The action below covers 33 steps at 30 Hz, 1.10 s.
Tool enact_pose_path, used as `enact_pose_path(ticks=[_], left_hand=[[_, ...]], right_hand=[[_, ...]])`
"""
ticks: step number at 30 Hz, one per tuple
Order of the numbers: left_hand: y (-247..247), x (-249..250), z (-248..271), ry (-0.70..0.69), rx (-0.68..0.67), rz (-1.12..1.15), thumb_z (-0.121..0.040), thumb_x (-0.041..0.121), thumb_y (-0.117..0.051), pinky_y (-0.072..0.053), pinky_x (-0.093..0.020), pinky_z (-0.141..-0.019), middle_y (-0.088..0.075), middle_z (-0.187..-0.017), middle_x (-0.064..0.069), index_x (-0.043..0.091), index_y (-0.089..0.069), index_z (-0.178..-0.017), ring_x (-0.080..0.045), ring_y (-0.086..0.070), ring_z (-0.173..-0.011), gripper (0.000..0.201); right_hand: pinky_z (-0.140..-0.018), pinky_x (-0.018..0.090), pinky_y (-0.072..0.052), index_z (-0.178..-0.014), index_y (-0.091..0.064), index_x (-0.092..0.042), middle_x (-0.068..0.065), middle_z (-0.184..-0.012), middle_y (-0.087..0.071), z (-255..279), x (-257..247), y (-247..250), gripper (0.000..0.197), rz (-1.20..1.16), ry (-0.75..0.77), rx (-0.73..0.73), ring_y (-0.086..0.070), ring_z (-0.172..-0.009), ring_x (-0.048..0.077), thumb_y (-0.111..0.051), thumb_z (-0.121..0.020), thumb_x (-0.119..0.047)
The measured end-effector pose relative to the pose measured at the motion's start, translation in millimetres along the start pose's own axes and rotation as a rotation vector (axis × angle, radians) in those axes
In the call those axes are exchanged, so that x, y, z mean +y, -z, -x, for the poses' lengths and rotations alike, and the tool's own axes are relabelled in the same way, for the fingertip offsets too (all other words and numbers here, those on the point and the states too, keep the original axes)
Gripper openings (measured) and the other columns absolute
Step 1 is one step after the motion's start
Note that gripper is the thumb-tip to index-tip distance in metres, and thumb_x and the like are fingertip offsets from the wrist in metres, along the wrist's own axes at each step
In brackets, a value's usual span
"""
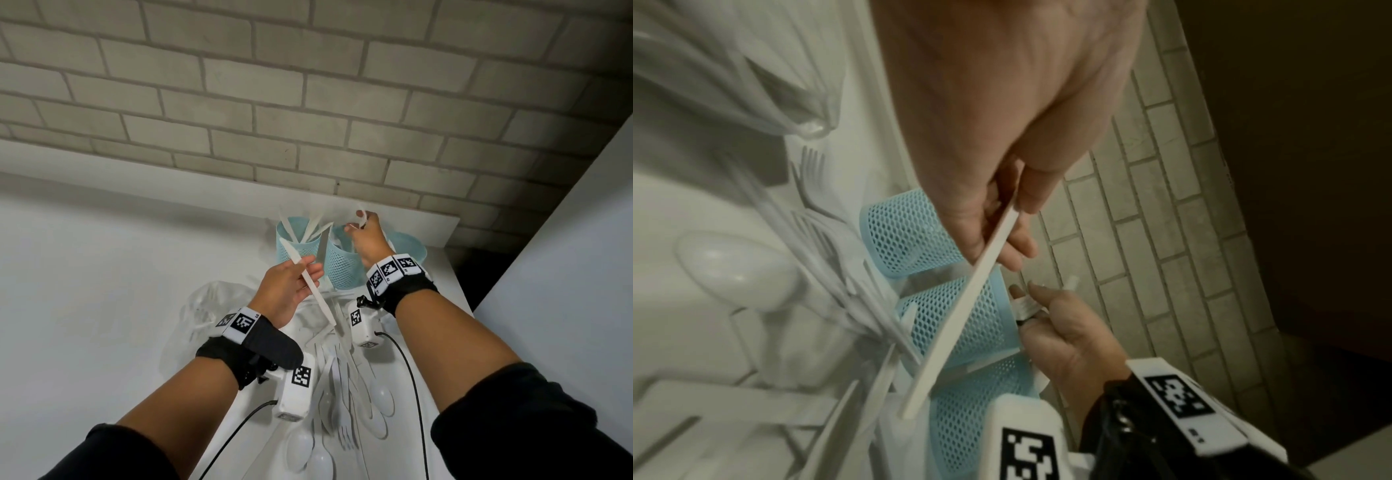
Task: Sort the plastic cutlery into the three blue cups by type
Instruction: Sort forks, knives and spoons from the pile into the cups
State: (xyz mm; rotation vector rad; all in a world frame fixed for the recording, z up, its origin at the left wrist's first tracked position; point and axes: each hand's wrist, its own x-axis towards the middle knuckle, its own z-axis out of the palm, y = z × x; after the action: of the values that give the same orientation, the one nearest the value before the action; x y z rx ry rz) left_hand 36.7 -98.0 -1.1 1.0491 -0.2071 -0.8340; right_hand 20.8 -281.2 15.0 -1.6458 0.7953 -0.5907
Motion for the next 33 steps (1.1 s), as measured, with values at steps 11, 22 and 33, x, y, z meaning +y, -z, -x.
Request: enact_pose_path(ticks=[11, 22, 33], left_hand=[[-7.0, -1.7, 8.3, -0.015, 0.013, -0.239, -0.098, 0.021, -0.047, -0.052, -0.024, -0.075, -0.065, -0.09, -0.004, 0.005, -0.06, -0.111, -0.014, -0.061, -0.083, 0.025], [-12.2, -11.0, 23.9, 0.04, -0.066, -0.448, -0.097, 0.021, -0.05, -0.048, -0.021, -0.072, -0.066, -0.082, 0.003, 0.009, -0.065, -0.107, -0.009, -0.061, -0.076, 0.022], [13.6, -8.2, 38.0, 0.012, -0.039, -0.992, -0.092, 0.013, -0.056, -0.045, -0.015, -0.063, -0.063, -0.093, -0.005, 0.002, -0.067, -0.102, -0.013, -0.057, -0.079, 0.019]], right_hand=[[-0.082, 0.021, -0.045, -0.096, -0.065, -0.014, 0.0, -0.099, -0.066, 54.9, -20.0, -11.3, 0.014, 0.187, 0.422, -0.156, -0.06, -0.094, 0.012, -0.053, -0.094, -0.019], [-0.054, 0.012, -0.043, -0.078, -0.055, -0.019, -0.002, -0.074, -0.066, 58.0, -35.3, 10.0, 0.017, 0.118, 0.333, -0.142, -0.057, -0.053, -0.005, -0.055, -0.093, -0.01], [-0.053, 0.008, -0.045, -0.083, -0.047, -0.019, 0.011, -0.09, -0.063, 32.0, -54.0, -9.7, 0.014, -0.014, 0.461, 0.233, -0.06, -0.071, 0.018, -0.048, -0.097, -0.017]])
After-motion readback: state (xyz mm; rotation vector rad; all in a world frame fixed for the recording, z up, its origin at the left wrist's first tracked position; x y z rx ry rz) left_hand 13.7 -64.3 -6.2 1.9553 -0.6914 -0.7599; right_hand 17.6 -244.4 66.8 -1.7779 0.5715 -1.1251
